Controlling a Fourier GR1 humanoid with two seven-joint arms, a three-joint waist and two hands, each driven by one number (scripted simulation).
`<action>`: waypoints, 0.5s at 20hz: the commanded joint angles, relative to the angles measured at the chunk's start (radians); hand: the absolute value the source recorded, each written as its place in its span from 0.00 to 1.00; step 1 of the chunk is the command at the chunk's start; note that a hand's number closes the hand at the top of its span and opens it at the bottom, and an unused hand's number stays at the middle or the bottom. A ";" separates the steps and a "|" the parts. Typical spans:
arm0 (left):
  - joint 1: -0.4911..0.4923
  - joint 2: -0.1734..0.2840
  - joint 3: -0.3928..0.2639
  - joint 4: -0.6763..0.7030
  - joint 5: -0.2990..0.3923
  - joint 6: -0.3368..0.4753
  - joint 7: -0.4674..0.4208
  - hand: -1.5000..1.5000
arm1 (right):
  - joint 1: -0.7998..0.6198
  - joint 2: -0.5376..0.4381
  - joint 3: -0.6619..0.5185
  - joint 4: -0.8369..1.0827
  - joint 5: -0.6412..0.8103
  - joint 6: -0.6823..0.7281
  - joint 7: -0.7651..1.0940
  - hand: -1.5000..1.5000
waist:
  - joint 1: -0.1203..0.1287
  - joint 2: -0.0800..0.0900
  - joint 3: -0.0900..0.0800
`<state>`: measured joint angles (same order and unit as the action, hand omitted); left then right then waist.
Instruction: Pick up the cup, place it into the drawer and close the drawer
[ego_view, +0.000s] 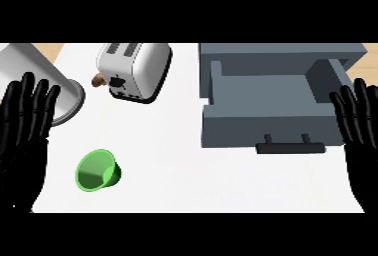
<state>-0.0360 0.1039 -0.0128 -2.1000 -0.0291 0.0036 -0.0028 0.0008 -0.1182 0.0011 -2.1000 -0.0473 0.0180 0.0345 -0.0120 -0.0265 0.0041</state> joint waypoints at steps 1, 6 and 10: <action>0.012 -0.019 -0.026 -0.029 -0.035 0.011 0.008 0.00 | 0.039 0.022 0.033 -0.041 0.005 0.015 -0.010 0.00 | 0.011 0.025 -0.004; 0.156 -0.018 0.054 -0.061 0.042 -0.028 -0.073 0.00 | -0.053 -0.023 -0.047 -0.025 -0.045 0.037 0.064 0.00 | 0.015 0.026 -0.004; 0.194 -0.102 -0.017 -0.005 0.139 0.033 -0.023 0.00 | -0.049 0.013 0.018 0.012 -0.094 0.058 0.086 0.00 | 0.016 0.026 -0.004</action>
<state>0.1216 0.0350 -0.0219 -2.1326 0.0573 0.0211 -0.0261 -0.0242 -0.1058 0.0111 -2.0967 -0.1077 0.0573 0.0878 0.0034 -0.0023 0.0001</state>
